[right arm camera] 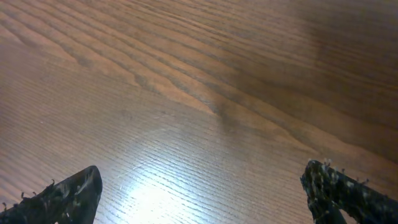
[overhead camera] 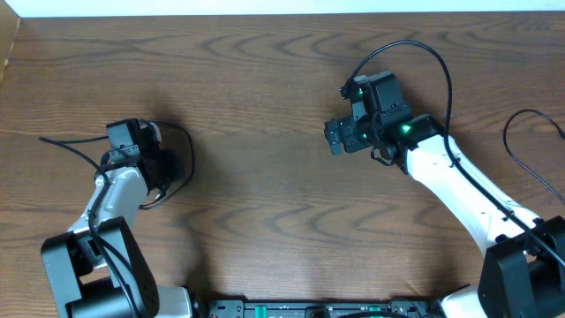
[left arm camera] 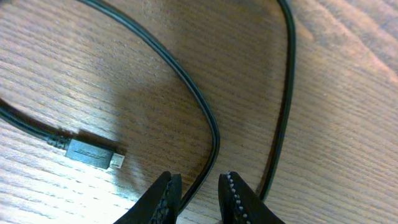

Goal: Untangle cables

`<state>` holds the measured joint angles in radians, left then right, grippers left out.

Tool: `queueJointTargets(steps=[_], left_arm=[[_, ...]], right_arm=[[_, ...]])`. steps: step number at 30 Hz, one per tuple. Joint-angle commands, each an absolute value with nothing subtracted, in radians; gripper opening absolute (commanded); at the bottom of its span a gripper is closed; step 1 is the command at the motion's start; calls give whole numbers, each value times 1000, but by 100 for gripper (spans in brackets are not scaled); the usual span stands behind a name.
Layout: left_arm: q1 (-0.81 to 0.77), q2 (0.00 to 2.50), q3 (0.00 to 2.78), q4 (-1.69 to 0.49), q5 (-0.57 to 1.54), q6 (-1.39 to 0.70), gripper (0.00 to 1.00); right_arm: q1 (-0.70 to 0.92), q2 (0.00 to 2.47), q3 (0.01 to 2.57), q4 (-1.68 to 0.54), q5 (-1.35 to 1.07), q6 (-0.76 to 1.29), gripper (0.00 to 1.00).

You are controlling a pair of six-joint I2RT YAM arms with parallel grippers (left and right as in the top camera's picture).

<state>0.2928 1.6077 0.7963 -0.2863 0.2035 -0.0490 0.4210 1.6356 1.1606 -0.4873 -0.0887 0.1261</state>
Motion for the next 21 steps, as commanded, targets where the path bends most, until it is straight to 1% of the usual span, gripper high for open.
queueJointTargets(steps=[1,8,14,21], left_arm=[[295,1658,787,-285,197,-46,26],[295,1713,787,-270,225,-47,26],[294,1712,787,-243,336,-47,26],[230,1712,781,-255,336,-46,26]], right_arm=[[420,1639,1157,-487,-82,135,99],[420,1639,1157,-491,-85,146,99],[420,1639,1157,-489,-85,146,99],[418,1638,1158,-486,-76,145,99]])
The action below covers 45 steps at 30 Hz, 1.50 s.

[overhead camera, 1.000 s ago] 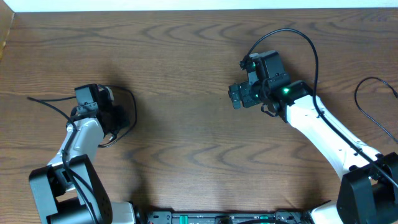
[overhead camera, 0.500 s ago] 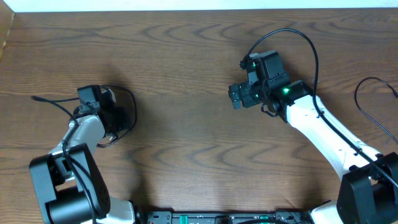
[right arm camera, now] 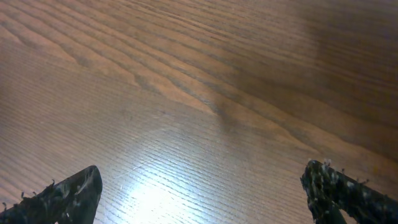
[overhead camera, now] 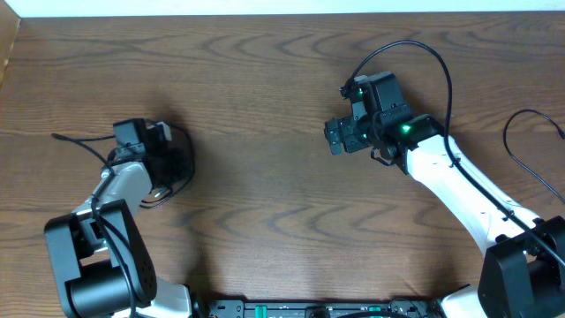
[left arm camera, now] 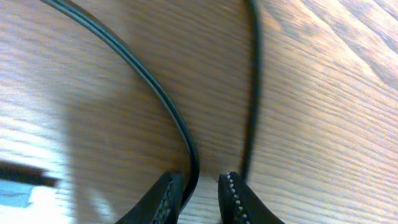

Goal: Untangle cables

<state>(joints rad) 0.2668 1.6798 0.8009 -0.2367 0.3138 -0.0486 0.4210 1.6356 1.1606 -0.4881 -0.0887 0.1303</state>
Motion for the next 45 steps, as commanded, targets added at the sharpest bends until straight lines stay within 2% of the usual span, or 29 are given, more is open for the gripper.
queueJointTargets(steps=[1,8,14,22,30,35,40,42,45], left_arm=[[215,1712,778,-252,337,-47,26],[72,1712,770,-240,336,-51,26],[-48,1713,770,-179,337,-131,26],[-245,1713,770,-113,340,-188,26],[-435,1713,770,-2,340,-256,26],[-459,1712,770,29,339,-276,26],[-433,1687,777,29,337,-275,26],[-424,1659,785,24,321,-261,35],[-420,1593,790,12,255,-252,40]], right_arm=[[416,1638,1158,-486,-70,145,99],[378,1634,1158,-509,22,210,99],[278,1623,1159,-583,123,277,99],[94,1620,1159,-664,51,265,99],[54,1620,1159,-701,15,245,99],[54,1620,1159,-707,-48,221,99],[54,1620,1159,-708,-197,107,99],[54,1620,1159,-708,-222,76,99],[54,1620,1159,-706,-240,62,99]])
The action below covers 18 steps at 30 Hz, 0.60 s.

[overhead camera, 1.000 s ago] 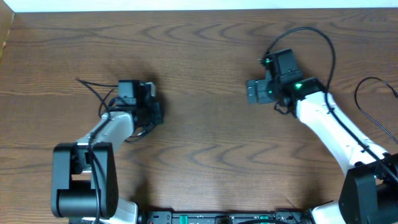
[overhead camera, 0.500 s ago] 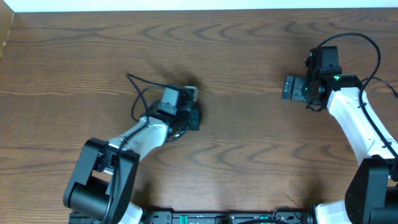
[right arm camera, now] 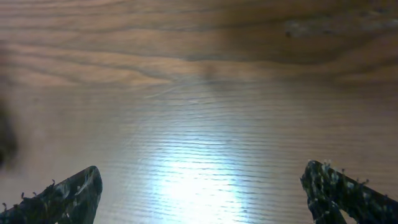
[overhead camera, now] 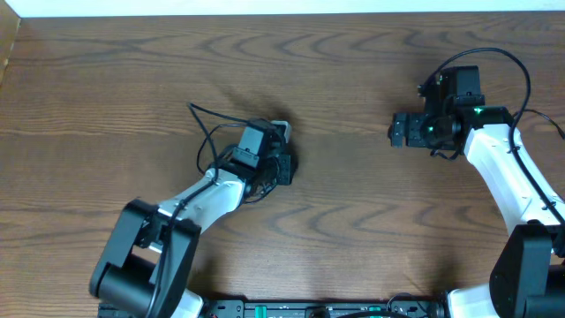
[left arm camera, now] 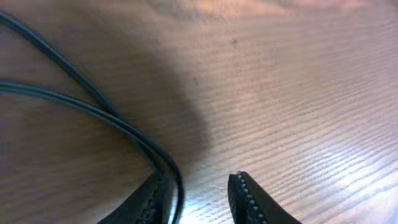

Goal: Untangle cables

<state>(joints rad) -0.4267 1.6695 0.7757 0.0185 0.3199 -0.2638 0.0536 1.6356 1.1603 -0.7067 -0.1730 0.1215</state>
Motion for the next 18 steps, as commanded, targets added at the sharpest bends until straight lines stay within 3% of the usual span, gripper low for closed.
queueJointTargets(steps=[1,9,18], left_arm=[[-420,1568,790,8,233,-242,41],[-402,1390,790,-76,87,-222,45],[-310,1285,790,-161,58,-222,45]], right_arm=[[54,1620,1159,-704,-252,56,99],[97,1620,1158,-691,-532,-39,99],[276,1621,1158,-694,-422,134,99]])
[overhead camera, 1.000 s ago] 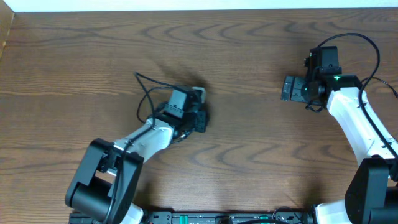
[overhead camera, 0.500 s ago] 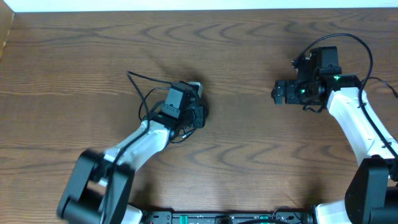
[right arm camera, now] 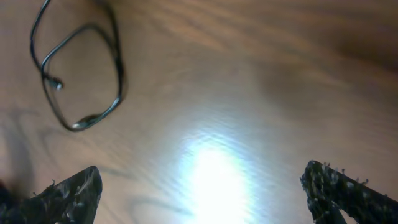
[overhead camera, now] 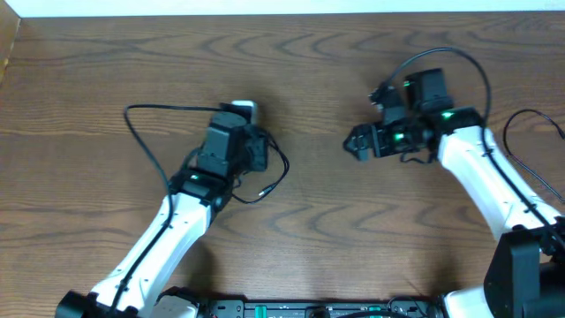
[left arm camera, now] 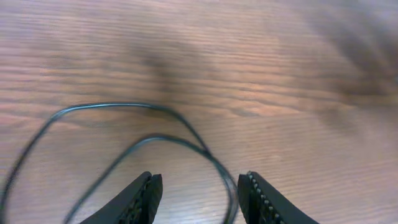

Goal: Untangle cables

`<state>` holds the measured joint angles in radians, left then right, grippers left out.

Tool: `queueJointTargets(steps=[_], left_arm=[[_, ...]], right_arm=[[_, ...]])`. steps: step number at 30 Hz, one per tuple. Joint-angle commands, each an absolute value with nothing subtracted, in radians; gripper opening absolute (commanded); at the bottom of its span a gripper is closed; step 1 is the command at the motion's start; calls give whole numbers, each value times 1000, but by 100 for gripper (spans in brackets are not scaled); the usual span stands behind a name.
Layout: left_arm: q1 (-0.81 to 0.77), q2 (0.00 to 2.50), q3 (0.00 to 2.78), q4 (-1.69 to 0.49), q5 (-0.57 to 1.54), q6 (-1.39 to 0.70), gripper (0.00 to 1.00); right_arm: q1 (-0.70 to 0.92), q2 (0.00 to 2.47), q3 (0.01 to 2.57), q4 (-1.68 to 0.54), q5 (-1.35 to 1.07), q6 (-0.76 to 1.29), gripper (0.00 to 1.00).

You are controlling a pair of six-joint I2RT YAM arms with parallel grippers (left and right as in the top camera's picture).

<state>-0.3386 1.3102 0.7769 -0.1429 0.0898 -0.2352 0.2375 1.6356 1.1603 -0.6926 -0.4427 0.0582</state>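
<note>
A thin black cable (overhead camera: 141,141) lies on the wooden table in loose loops, with one wide loop at the left and a smaller one at the right that ends in a plug (overhead camera: 262,190). My left gripper (overhead camera: 256,155) sits over its middle. In the left wrist view that gripper (left arm camera: 199,190) is open, and a strand of the cable (left arm camera: 186,140) lies on the wood between the fingers, close to the right finger (left arm camera: 255,196). My right gripper (overhead camera: 357,143) stands open to the right of it. Its view shows the cable's end loop (right arm camera: 81,74) ahead, nothing between the fingers (right arm camera: 68,193).
The table (overhead camera: 309,238) is brown wood, with its far edge against a white wall. Another black lead (overhead camera: 530,119) curls at the right edge behind the right arm. A lamp glare (right arm camera: 211,174) lies on the wood before the right gripper.
My left gripper has moved a little left and back, and its jaws stand wider open. The cable has spread from a tight bunch into wide loops. My right gripper has moved left, toward the cable.
At first my left gripper was at the far left, its jaws narrow around the cable, while the right one stood open at mid-table. Later the left gripper and cable were at the table's middle and the right arm farther right. Now the cable lies spread, both grippers open.
</note>
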Motion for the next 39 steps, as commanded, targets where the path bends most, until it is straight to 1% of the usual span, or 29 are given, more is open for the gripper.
queueJointTargets(steps=[1,10,15,21,31,39], left_arm=[[-297,1279,790,-176,58,-223,45],[-133,1255,789,-304,59,-223,45],[-68,1255,789,-344,63,-234,45],[-61,1275,789,-346,63,-234,45],[-61,1382,789,-331,62,-234,45],[-61,1435,789,-300,63,-234,45]], right_arm=[[298,1621,1158,-692,-422,143,99],[489,1622,1158,-653,-395,152,99],[565,1623,1158,-633,-295,238,99],[630,1657,1158,-619,-186,343,99],[692,1770,1158,-510,-186,442,99],[693,1787,1158,-477,-184,448,99]])
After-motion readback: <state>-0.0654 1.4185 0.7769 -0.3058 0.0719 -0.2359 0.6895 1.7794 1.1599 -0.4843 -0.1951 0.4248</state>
